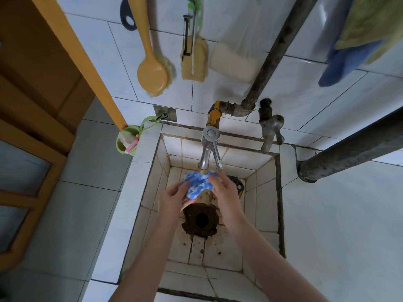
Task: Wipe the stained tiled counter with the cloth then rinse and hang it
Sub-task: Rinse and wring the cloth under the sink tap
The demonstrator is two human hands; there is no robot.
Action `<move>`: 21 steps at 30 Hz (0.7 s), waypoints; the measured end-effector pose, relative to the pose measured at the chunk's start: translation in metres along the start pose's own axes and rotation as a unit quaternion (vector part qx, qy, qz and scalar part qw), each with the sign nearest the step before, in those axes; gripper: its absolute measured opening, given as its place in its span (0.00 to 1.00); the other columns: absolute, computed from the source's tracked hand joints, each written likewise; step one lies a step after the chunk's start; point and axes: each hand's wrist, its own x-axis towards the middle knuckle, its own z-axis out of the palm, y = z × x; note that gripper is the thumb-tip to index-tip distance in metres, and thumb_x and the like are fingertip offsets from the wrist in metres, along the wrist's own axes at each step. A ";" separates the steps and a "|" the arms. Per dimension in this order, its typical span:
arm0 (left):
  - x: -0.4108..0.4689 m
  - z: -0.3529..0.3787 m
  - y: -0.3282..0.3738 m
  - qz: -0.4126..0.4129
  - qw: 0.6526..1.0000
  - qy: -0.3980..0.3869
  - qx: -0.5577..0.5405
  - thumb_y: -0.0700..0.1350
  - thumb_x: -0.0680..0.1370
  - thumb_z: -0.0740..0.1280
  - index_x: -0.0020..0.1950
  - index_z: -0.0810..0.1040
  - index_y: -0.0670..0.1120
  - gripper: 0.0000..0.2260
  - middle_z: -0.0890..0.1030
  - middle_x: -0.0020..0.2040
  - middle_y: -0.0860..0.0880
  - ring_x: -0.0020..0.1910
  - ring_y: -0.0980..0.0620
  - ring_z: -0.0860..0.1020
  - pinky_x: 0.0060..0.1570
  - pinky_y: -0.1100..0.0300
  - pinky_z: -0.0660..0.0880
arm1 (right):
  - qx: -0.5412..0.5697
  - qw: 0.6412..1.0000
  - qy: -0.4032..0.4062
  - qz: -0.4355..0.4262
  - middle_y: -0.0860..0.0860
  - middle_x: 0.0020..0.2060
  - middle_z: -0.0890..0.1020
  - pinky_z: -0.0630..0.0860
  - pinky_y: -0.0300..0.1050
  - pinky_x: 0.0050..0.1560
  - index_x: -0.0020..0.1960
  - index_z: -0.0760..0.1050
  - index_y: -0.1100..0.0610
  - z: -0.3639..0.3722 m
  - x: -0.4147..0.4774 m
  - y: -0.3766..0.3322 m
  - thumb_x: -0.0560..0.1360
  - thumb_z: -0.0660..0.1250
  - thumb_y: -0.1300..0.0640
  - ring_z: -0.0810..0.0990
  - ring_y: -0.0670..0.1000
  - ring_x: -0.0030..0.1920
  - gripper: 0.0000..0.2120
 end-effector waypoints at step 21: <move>-0.002 0.002 -0.002 0.088 0.994 0.014 0.071 0.41 0.75 0.67 0.54 0.79 0.42 0.09 0.83 0.46 0.45 0.46 0.50 0.82 0.42 0.64 0.78 | 0.012 0.999 -0.036 -0.009 0.49 0.40 0.82 0.77 0.36 0.46 0.51 0.76 0.59 0.019 0.005 0.011 0.80 0.57 0.56 0.81 0.46 0.41 0.11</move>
